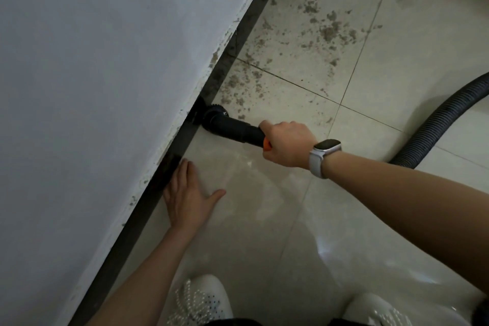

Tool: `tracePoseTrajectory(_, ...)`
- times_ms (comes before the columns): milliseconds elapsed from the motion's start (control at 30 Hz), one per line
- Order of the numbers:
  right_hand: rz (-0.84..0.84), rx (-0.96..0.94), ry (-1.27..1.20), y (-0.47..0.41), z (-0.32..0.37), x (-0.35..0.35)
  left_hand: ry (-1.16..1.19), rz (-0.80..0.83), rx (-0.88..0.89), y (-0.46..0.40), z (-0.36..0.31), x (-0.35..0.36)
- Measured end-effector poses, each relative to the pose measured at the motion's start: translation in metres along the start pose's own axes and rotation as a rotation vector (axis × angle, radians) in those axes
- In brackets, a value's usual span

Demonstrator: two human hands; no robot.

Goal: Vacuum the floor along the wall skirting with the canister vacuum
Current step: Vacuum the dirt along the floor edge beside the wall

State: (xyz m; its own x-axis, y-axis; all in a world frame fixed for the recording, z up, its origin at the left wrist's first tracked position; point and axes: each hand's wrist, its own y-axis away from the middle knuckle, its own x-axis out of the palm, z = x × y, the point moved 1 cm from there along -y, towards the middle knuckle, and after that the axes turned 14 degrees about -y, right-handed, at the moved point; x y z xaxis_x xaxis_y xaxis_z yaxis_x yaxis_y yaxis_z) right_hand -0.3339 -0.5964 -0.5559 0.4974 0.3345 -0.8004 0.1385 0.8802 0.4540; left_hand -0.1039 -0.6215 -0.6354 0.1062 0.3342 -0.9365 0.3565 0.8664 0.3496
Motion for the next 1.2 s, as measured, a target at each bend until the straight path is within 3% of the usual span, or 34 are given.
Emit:
tracePoseTrajectory(233,0.212,-0.200,0.020,0.042,0.011,0.029,0.121,-0.086,-0.041,0.017,0.016,0.005)
tracePoseTrajectory(533,0.011,0.016,0.008,0.000,0.002,-0.003,0.015,0.034,-0.085,0.028,0.011,0.003)
tracePoseTrajectory(700,0.204,-0.131,0.000,0.039,0.017,0.021,0.006,0.062,-0.071,0.028,0.011,0.003)
tracePoseTrajectory(900,0.071,0.117,-0.113,0.017,-0.028,-0.011,0.036,0.112,-0.121,0.025,-0.001,-0.001)
tracePoseTrajectory(1000,0.043,0.156,-0.144,0.029,-0.040,-0.016,0.067,0.085,-0.088,0.023,-0.007,-0.004)
tracePoseTrajectory(1200,0.333,0.049,-0.076,0.098,-0.035,0.017,0.005,0.185,-0.036,0.018,-0.011,-0.005)
